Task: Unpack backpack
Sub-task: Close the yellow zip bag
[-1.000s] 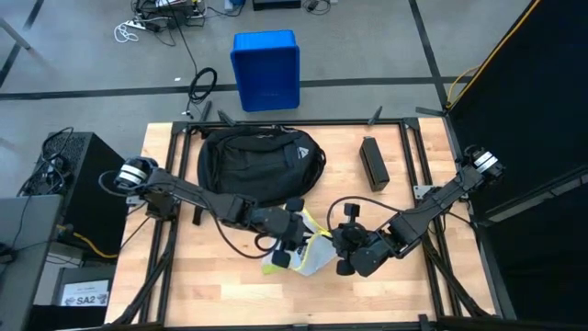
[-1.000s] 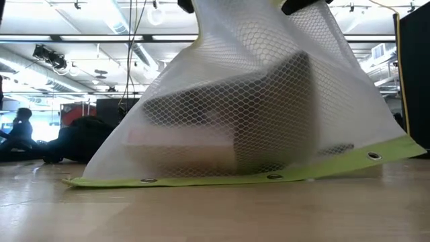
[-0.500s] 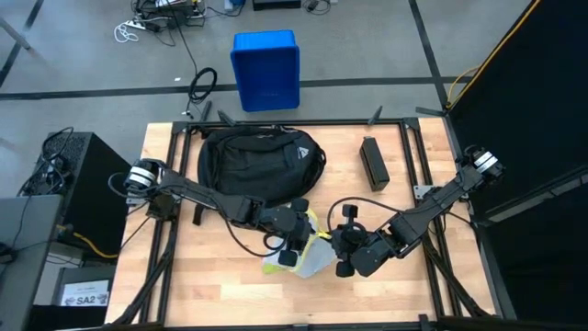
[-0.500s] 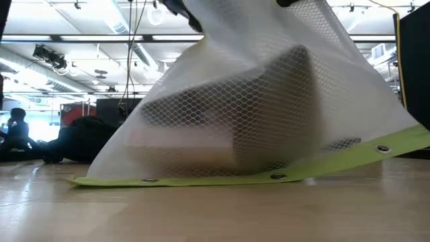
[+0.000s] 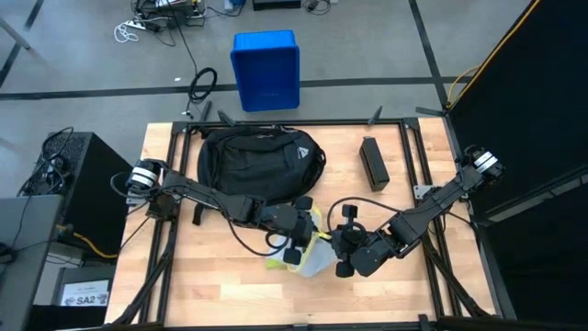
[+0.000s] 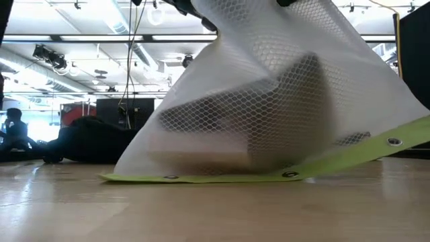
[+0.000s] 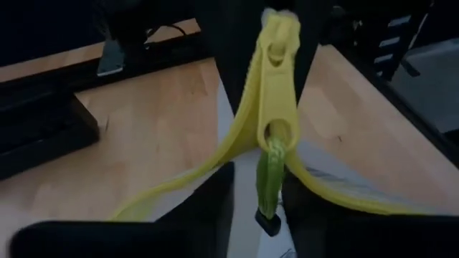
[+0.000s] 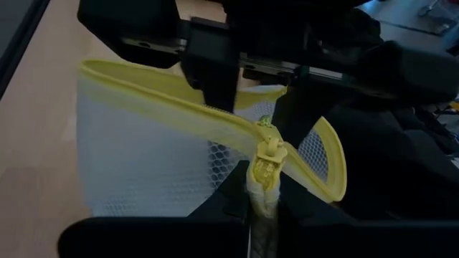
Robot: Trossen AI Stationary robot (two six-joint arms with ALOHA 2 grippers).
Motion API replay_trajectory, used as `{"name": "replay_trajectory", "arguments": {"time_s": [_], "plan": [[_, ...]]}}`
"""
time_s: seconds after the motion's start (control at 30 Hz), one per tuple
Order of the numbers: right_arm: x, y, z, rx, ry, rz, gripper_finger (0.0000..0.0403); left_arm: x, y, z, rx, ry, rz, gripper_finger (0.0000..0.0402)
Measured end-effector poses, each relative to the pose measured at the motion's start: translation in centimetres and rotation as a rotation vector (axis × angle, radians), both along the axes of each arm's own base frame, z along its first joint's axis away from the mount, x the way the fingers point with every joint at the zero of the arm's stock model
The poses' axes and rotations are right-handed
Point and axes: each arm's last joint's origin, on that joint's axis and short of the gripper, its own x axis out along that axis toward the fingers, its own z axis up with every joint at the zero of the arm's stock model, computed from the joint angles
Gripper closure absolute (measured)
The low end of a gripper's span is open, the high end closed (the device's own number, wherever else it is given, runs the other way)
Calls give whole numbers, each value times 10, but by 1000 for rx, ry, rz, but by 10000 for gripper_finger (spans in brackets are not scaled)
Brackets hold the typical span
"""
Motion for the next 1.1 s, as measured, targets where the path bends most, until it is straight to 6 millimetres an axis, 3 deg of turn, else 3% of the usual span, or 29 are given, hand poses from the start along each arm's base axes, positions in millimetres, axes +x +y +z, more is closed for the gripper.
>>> {"name": "replay_trajectory", "arguments": {"time_s": [0.1,0.33,0.77,1.1], "plan": [[0,0,0,-1,1,0,403,-1,1,-2,12,21,15,389],[-9,7,-4,13,57,37,403,-15,2,2,97,117,53,400],[-26,28,-5,53,63,80,403,-95,-2,60,212,221,232,401],[-41,34,-10,85,114,55,403,-160,12,65,248,475,501,402]]}}
